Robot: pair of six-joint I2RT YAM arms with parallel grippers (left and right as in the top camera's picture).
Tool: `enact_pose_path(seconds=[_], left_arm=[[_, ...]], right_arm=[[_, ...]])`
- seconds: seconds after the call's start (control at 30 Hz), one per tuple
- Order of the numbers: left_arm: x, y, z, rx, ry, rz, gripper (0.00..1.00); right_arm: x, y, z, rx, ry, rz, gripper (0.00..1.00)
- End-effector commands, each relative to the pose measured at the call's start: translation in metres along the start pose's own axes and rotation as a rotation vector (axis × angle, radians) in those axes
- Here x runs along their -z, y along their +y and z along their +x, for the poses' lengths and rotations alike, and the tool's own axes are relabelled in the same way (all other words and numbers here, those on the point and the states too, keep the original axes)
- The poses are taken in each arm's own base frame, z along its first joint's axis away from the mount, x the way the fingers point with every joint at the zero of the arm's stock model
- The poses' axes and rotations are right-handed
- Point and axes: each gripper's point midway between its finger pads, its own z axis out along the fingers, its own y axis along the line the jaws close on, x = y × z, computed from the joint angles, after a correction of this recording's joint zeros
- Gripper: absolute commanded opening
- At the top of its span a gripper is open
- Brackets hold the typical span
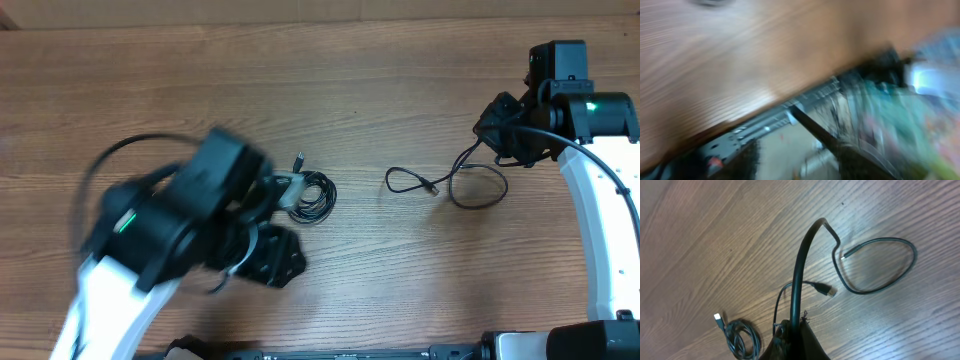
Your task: Untangle cables
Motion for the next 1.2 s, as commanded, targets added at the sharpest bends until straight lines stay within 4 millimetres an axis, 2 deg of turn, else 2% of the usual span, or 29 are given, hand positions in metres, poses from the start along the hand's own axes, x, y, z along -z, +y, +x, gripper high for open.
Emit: enact_pose_path(seconds=[0.0, 0.17, 0.23, 0.27, 0.57, 0.9, 1.03, 1.17], left_arm=[[0.032, 0.045, -0.003, 0.204, -0.243, -0.235, 0.71], [0.050, 0.051, 0.001, 0.221, -0.350, -0.247, 0.85], [0.051, 0.052, 0.001, 0.220, -0.358, -0.251, 0.98], [0.051, 0.052, 0.001, 0.220, -0.358, -0.251, 1.00], [0.052, 0.049, -0.005, 0.215, -0.378, -0.240, 0.99], [0.043, 0.051, -0.012, 0.225, -0.337, -0.262, 1.00], [0.037, 0.052, -0.015, 0.231, -0.313, -0.274, 0.99], [0.032, 0.053, -0.019, 0.237, -0.288, -0.285, 1.00]], right_arm=[[0.016, 0.006, -0.012, 0.010, -0.065, -0.033, 0.04], [0.016, 0.015, -0.010, 0.015, -0.050, -0.081, 0.04], [0.016, 0.019, -0.009, 0.017, -0.041, -0.102, 0.04], [0.016, 0.020, -0.009, 0.017, -0.038, -0.107, 0.04], [0.017, 0.022, -0.011, 0.047, -0.051, -0.115, 0.04], [0.016, 0.022, -0.011, 0.047, -0.049, -0.114, 0.04], [0.014, 0.024, -0.008, 0.078, -0.042, -0.113, 0.14], [0.014, 0.027, -0.006, 0.112, -0.041, -0.115, 0.15]])
